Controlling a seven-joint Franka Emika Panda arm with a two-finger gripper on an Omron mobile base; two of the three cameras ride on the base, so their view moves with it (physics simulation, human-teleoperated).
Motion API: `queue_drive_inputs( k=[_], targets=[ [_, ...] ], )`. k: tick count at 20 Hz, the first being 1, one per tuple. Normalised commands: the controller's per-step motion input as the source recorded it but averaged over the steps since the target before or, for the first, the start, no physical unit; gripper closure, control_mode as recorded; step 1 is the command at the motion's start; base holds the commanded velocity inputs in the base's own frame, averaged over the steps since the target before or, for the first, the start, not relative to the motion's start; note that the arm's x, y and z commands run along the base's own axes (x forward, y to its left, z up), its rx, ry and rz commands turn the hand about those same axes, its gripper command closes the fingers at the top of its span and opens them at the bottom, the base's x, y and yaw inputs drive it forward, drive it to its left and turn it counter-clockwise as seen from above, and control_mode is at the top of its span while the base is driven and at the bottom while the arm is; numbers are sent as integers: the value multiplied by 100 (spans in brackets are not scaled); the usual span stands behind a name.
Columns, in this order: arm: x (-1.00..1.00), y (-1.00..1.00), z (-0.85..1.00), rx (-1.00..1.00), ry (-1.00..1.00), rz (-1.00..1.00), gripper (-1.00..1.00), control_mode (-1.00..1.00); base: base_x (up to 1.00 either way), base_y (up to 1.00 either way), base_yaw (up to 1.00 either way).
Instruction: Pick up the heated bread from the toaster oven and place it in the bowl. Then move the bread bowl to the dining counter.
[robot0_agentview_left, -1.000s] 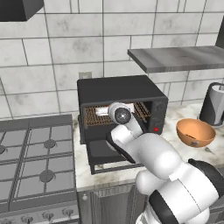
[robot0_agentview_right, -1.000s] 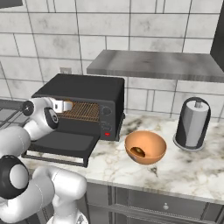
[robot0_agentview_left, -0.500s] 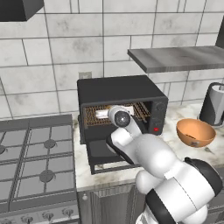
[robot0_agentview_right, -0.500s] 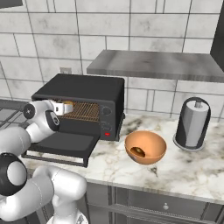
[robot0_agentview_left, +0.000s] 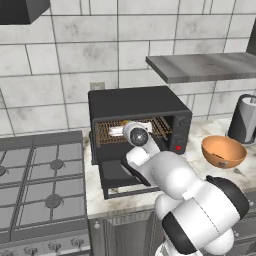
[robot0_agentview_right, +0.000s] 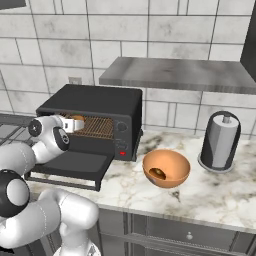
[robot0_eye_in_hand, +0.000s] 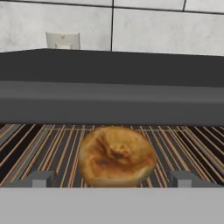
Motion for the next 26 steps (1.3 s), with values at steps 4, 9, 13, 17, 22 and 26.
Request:
queue_drive_inputs(
  k=[4,9,13,17,22,26],
  targets=[
    [29,0,0,0,0,0,-100,-100,0,0,0],
    [18,0,-7,0,1,0,-100,-100,0,0,0],
    [0,-3,-18,0,1,0,-100,-100,0,0,0],
    [0,-6,-15,0,0,0,-100,-100,0,0,0],
    [0,-4,-4,0,0,0,-100,-100,0,0,0],
    [6,-2,0,0,0,0,-100,-100,0,0,0]
  ],
)
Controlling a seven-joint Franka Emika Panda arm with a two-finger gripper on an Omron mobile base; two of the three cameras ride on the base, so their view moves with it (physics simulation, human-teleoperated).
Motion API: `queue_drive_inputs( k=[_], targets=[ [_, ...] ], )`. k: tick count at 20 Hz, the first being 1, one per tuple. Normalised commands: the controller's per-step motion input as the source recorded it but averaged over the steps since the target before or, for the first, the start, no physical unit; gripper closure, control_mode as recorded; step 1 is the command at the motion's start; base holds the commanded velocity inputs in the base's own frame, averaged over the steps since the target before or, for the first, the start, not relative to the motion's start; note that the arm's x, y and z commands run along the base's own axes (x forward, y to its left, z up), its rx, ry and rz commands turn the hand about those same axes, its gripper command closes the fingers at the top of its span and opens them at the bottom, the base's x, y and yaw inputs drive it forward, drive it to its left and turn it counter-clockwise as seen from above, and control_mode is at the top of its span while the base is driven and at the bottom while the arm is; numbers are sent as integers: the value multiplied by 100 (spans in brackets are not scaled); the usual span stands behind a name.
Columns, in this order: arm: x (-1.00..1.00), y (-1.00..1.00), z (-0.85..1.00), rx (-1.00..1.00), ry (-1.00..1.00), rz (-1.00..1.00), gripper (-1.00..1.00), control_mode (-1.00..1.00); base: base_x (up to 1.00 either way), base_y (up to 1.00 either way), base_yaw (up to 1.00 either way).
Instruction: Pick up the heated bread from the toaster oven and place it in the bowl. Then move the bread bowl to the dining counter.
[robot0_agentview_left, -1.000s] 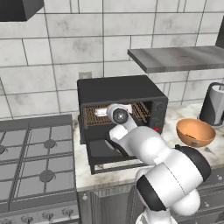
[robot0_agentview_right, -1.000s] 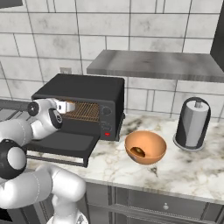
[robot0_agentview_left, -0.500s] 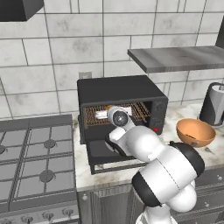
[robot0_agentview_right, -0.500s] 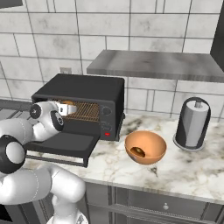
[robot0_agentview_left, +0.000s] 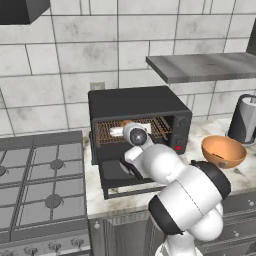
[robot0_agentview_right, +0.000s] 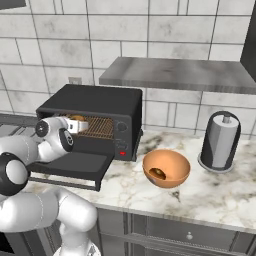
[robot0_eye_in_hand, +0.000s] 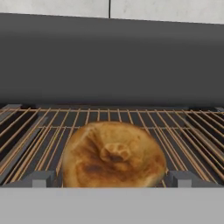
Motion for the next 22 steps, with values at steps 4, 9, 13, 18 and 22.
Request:
queue_drive_inputs(
  k=[4,9,13,18,22],
  targets=[
    [21,0,0,0,0,0,-100,-100,0,0,0],
    [8,0,-1,0,0,0,100,-100,0,0,0],
    [-14,0,0,0,0,0,100,-100,0,0,0],
    [-81,-9,0,0,-6,0,100,-100,0,0,0],
    [-82,-8,0,0,-11,0,100,-100,0,0,0]
  ],
)
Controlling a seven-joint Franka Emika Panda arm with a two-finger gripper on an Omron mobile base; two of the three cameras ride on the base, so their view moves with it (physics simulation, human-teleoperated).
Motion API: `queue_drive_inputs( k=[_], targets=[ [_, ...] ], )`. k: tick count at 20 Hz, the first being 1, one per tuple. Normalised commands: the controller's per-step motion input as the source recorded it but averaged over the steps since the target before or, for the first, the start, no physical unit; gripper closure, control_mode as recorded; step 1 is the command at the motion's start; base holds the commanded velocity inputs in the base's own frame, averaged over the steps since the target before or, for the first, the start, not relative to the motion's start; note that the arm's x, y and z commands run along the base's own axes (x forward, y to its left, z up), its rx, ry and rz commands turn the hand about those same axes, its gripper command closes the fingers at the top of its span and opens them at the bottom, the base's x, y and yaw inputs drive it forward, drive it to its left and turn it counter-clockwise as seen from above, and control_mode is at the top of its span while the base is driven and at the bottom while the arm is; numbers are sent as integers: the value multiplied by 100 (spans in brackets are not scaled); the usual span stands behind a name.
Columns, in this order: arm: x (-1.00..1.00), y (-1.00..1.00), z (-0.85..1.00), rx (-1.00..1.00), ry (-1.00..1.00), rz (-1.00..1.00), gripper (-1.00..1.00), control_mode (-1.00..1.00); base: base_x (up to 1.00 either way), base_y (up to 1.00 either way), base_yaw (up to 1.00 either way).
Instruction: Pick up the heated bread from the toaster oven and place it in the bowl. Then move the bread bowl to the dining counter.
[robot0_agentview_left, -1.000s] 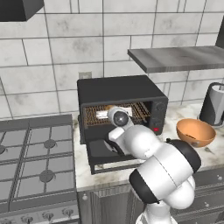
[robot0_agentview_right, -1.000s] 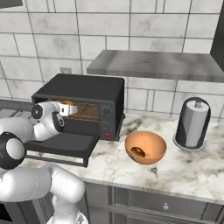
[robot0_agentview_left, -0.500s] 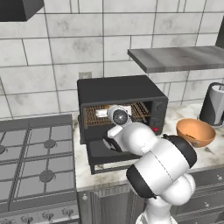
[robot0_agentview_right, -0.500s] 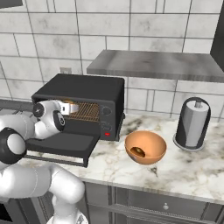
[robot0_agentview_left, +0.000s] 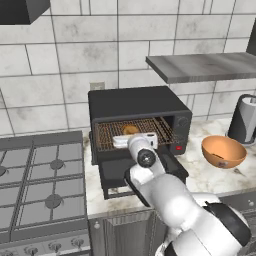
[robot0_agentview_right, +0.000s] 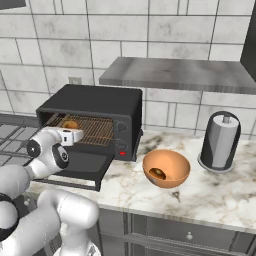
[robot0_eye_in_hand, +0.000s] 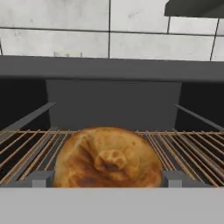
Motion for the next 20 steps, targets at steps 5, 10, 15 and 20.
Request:
queue_drive_inputs(
  k=[5,10,15,20],
  targets=[
    [-93,-1,0,0,-14,0,100,-100,0,0,0],
    [-93,-4,1,0,-15,0,100,-100,0,0,0],
    [-100,-29,14,0,-13,-5,100,-100,0,0,0],
    [-69,-67,67,1,-2,-25,100,-100,0,0,0]
  ],
)
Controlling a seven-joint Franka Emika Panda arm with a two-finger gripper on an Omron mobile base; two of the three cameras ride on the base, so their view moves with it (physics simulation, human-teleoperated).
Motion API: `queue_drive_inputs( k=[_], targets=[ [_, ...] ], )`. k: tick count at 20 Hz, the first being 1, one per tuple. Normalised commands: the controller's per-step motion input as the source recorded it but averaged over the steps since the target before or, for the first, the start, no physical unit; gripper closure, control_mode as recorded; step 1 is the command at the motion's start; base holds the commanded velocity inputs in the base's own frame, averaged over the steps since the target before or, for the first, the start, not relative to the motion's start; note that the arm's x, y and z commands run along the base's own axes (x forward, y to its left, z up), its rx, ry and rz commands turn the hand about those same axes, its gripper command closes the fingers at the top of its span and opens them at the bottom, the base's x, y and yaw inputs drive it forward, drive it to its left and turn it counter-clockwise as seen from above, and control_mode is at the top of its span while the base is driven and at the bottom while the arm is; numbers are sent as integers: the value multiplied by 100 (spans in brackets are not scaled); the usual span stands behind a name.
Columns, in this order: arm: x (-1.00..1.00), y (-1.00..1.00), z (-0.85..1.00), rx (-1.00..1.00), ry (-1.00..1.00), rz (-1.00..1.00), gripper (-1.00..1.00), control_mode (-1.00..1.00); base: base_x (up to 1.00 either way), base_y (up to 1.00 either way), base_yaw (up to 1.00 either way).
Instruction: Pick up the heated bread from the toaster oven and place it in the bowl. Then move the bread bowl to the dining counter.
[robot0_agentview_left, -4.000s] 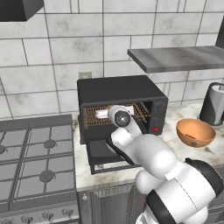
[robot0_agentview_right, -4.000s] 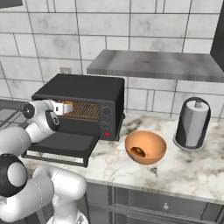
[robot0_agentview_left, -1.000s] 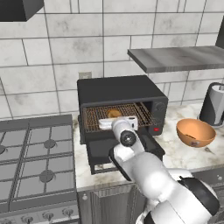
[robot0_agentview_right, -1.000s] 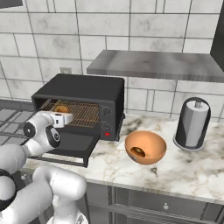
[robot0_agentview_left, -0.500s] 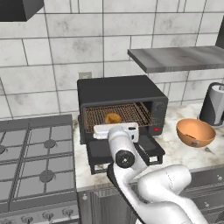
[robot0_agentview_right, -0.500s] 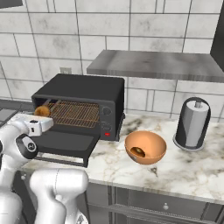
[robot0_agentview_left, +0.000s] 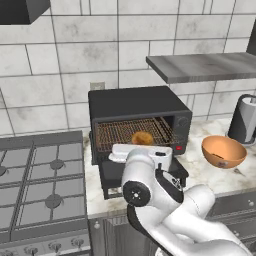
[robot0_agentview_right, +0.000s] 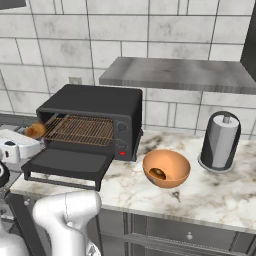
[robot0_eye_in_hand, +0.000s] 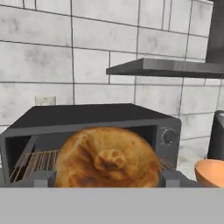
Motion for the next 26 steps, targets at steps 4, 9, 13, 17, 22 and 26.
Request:
queue_drive_inputs(
  k=[4,9,13,17,22,26],
  targets=[
    [-15,-100,64,10,1,-21,100,-100,0,0,0],
    [0,-100,36,16,20,-18,100,-100,0,0,0],
    [0,-100,13,18,33,-14,100,-100,0,0,0],
    [0,-100,1,19,41,-15,100,-100,0,0,0],
    [0,-100,0,20,41,-11,100,-100,0,0,0],
    [11,-100,-11,21,34,-9,100,-100,0,0,0]
  ],
)
